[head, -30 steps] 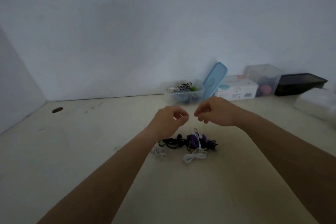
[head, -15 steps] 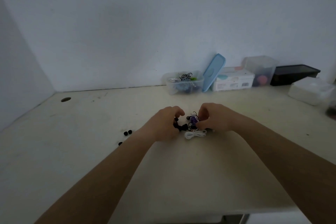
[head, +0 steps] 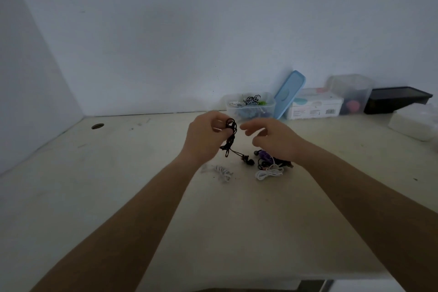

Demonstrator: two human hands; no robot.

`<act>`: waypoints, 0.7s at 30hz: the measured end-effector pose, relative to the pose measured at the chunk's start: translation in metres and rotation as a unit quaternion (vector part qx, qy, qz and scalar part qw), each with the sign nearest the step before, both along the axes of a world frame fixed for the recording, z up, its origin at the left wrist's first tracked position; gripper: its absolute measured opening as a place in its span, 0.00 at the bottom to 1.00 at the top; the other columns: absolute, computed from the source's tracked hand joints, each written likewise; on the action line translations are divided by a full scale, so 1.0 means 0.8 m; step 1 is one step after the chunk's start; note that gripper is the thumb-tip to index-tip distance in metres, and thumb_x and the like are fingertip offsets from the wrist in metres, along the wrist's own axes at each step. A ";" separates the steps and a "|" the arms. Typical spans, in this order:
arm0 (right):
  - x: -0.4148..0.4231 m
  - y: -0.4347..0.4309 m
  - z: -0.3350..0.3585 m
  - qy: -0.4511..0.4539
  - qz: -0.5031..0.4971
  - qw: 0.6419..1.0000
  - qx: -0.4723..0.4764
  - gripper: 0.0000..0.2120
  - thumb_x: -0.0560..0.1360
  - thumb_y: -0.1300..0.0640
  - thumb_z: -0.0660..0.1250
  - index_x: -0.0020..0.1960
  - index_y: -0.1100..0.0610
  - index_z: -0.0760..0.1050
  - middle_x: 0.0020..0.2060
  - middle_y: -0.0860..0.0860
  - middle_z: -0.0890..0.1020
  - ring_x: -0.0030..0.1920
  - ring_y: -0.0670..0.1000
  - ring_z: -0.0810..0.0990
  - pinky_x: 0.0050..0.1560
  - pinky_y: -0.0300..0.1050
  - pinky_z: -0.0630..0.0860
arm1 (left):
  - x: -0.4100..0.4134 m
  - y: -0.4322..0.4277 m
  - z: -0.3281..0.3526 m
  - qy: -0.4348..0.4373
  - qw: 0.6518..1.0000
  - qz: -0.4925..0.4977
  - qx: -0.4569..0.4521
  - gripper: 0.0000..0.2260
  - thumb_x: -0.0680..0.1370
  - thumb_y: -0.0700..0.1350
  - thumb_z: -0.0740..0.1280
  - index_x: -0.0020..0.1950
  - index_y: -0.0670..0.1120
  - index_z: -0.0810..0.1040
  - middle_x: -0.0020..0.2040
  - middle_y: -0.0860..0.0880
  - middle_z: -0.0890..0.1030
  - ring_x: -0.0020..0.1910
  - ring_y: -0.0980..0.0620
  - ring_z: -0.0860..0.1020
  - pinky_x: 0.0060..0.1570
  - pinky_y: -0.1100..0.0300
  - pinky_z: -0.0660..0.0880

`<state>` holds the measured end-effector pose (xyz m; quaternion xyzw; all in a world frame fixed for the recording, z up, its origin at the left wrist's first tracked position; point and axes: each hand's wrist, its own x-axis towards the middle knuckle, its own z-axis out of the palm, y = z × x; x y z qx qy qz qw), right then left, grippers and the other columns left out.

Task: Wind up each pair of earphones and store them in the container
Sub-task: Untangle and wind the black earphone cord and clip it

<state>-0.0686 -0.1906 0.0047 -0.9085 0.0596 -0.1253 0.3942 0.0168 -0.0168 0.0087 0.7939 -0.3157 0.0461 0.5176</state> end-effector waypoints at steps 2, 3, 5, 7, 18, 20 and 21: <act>0.004 0.010 0.007 -0.003 0.022 0.999 0.028 0.20 0.75 0.63 0.67 0.64 0.47 0.77 0.54 0.44 0.80 0.50 0.44 0.80 0.49 0.40 0.77 | 0.001 0.007 0.008 0.049 0.998 -0.014 -0.049 0.07 0.73 0.38 0.74 0.49 0.46 0.81 0.44 0.48 0.86 0.41 0.50 0.85 0.43 0.57 0.82; 0.006 0.014 0.010 -0.003 0.032 0.999 0.032 0.18 0.75 0.61 0.68 0.63 0.48 0.78 0.54 0.43 0.81 0.50 0.43 0.80 0.50 0.40 0.77 | 0.000 0.010 0.013 0.071 0.995 -0.023 -0.071 0.07 0.74 0.37 0.74 0.49 0.44 0.81 0.44 0.46 0.86 0.42 0.49 0.85 0.43 0.56 0.82; 0.011 0.021 0.011 0.007 0.058 0.998 0.026 0.13 0.75 0.56 0.71 0.59 0.49 0.80 0.53 0.43 0.82 0.50 0.42 0.81 0.52 0.39 0.75 | -0.003 0.017 0.020 0.106 0.987 -0.036 -0.112 0.07 0.74 0.35 0.73 0.51 0.41 0.80 0.46 0.43 0.86 0.43 0.47 0.85 0.43 0.58 0.82; 0.015 0.025 0.010 0.013 0.073 0.997 0.010 0.10 0.75 0.52 0.73 0.55 0.50 0.82 0.52 0.43 0.84 0.51 0.41 0.81 0.57 0.43 0.76 | -0.004 0.022 0.024 0.141 0.977 -0.045 -0.151 0.07 0.75 0.35 0.72 0.52 0.38 0.79 0.46 0.41 0.86 0.45 0.46 0.86 0.45 0.59 0.82; 0.008 0.036 0.012 0.095 0.065 0.993 0.035 0.07 0.78 0.55 0.68 0.47 0.57 0.82 0.41 0.50 0.87 0.40 0.47 0.83 0.40 0.41 0.76 | 0.001 0.053 0.037 0.244 0.939 -0.034 -0.242 0.07 0.76 0.34 0.71 0.53 0.37 0.79 0.48 0.40 0.86 0.46 0.48 0.86 0.44 0.62 0.80; 0.006 0.033 0.010 0.103 0.068 0.987 0.104 0.08 0.80 0.56 0.66 0.49 0.59 0.81 0.43 0.53 0.86 0.40 0.49 0.84 0.41 0.43 0.79 | 0.005 0.057 0.035 0.245 0.938 -0.010 -0.244 0.06 0.76 0.34 0.71 0.52 0.38 0.79 0.48 0.40 0.86 0.45 0.48 0.85 0.44 0.62 0.80; 0.005 0.032 0.009 0.099 0.070 0.982 0.145 0.08 0.80 0.56 0.67 0.50 0.60 0.81 0.43 0.55 0.86 0.40 0.50 0.84 0.40 0.43 0.79 | 0.007 0.059 0.032 0.247 0.939 0.005 -0.240 0.05 0.76 0.34 0.71 0.51 0.39 0.80 0.47 0.41 0.85 0.44 0.48 0.85 0.44 0.62 0.80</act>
